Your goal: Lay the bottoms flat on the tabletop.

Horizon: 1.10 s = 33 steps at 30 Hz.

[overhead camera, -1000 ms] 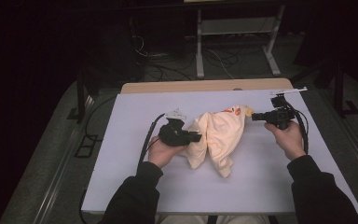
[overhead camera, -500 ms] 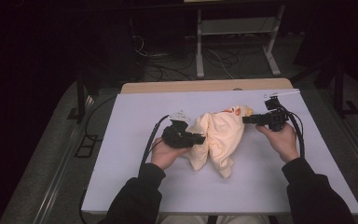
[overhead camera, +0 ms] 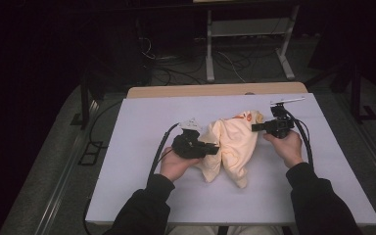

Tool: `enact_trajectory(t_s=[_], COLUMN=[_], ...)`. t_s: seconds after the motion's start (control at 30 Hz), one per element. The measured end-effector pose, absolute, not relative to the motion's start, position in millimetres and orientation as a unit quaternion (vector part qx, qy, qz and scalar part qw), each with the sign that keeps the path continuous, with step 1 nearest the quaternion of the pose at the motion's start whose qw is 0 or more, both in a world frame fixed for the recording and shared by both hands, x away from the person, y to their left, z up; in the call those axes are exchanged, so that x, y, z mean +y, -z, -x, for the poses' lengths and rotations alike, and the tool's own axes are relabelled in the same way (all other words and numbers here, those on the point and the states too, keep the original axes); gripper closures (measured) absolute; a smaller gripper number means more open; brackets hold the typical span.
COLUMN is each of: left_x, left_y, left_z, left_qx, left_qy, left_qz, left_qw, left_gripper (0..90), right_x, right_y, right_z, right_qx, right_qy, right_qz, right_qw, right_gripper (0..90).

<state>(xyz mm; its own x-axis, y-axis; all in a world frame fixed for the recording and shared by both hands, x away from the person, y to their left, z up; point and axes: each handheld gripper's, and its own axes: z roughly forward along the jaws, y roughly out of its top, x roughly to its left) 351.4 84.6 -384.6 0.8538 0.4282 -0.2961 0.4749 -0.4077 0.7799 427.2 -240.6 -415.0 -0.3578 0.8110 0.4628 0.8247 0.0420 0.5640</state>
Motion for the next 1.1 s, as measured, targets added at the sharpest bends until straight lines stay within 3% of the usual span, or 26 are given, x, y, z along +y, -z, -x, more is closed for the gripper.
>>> enact_trajectory(t_s=[0.43, 0.63, 0.73, 0.93, 1.1], left_x=[58, 43, 45, 59, 73], left_y=[379, 386, 383, 372, 371], left_z=[-329, -313, -311, -315, -329], left_qx=[0.210, 0.175, 0.174, 0.206, 0.268], left_qy=[0.064, 0.076, 0.075, 0.049, -0.013], left_qz=[-0.851, -0.867, -0.863, -0.843, -0.822], left_qw=[0.478, 0.461, 0.468, 0.494, 0.503], left_gripper=[80.2, 77.1, 67.5, 52.5, 35.8], right_x=[-275, -301, -312, -315, -313], right_y=[391, 398, 406, 409, 411], right_z=[-400, -371, -354, -341, -332], right_qx=[-0.742, -0.731, -0.724, -0.729, -0.734], right_qy=[0.359, 0.352, 0.350, 0.342, 0.339], right_qz=[0.564, 0.584, 0.594, 0.592, 0.587], right_qw=[-0.047, -0.034, -0.021, -0.034, -0.052], right_gripper=[86.9, 86.9, 86.9, 86.9, 86.9])
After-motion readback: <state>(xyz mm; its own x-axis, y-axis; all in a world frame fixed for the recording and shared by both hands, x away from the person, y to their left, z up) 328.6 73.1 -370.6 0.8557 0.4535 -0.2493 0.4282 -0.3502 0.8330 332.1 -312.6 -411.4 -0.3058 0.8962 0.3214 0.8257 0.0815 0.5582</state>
